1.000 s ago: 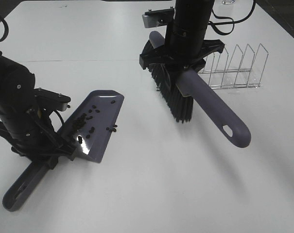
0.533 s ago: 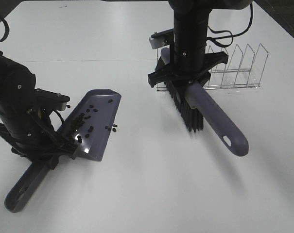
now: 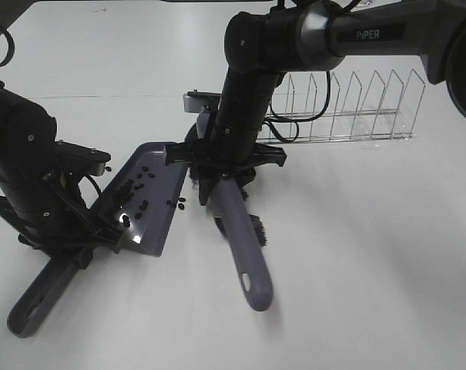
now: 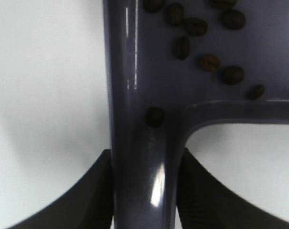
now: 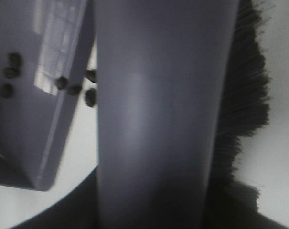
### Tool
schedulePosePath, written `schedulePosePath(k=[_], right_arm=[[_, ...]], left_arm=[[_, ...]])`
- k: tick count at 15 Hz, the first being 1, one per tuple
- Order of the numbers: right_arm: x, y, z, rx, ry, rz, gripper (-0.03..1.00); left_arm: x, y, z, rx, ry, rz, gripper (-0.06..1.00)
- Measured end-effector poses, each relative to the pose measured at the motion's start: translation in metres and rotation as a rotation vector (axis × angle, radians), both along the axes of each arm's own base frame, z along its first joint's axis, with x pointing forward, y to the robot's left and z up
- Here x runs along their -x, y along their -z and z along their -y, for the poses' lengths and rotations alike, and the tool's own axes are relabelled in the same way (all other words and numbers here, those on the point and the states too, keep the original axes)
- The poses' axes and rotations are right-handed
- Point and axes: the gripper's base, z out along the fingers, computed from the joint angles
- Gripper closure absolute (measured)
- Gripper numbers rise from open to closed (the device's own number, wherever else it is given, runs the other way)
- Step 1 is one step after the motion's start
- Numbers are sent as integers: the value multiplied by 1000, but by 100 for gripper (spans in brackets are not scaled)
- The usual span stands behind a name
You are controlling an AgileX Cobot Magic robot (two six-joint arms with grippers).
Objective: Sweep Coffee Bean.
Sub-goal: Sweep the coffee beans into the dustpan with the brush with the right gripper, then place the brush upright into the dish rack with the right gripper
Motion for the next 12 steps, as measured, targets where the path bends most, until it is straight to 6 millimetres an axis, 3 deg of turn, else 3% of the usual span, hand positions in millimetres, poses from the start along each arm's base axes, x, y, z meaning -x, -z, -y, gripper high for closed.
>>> schedulePosePath(k=[4,7,12], right_arm=[[2,4,-24,-275,45,-63,67],[-1,-3,-33,-373,27,-51,67],[-18,-45,-36,-330,-92,38,67]], left_arm=[[0,0,0,1,-6,0,61],[0,0,0,1,-8,0,61],[0,0,0,1,-8,0,61]])
